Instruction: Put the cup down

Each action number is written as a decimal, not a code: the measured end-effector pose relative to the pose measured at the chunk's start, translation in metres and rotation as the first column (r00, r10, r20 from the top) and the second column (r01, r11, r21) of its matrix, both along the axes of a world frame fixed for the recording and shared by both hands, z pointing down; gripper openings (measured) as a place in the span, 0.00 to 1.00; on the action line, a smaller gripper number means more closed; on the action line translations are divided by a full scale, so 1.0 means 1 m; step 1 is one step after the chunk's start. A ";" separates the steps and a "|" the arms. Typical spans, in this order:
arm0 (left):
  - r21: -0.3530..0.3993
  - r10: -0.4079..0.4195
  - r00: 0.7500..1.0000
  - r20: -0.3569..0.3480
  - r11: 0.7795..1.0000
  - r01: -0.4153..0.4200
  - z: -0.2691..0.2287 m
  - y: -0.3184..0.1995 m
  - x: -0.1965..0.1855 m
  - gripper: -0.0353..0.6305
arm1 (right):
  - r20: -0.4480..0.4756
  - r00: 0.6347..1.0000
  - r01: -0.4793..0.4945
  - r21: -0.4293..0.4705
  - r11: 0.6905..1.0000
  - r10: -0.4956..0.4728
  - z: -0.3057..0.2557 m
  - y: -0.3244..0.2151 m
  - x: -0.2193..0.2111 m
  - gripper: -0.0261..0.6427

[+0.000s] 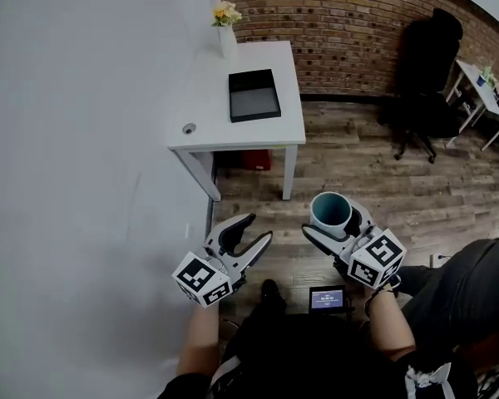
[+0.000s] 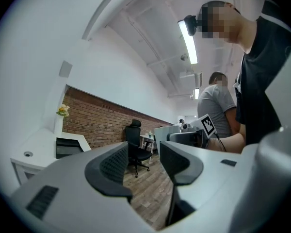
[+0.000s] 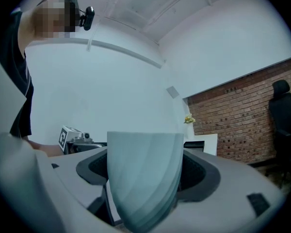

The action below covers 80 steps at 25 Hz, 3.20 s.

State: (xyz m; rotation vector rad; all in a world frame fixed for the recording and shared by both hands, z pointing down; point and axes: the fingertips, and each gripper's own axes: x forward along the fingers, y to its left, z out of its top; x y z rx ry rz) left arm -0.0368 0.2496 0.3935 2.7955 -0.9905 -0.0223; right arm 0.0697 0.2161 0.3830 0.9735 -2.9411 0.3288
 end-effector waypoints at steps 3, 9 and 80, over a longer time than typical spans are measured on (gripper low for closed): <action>0.001 0.004 1.000 -0.010 1.000 -0.004 -0.002 -0.031 -0.023 0.35 | -0.005 1.000 -0.022 0.006 1.000 0.022 -0.004 -0.030 -0.018 0.63; 0.010 0.015 1.000 -0.007 1.000 -0.014 -0.004 -0.076 -0.055 0.38 | -0.006 0.998 -0.058 -0.002 0.998 0.058 -0.005 -0.076 -0.043 0.63; -0.037 -0.025 0.999 0.022 0.999 0.026 0.010 -0.465 -0.047 0.42 | -0.009 0.999 0.034 -0.019 0.999 -0.034 0.003 -0.469 -0.048 0.63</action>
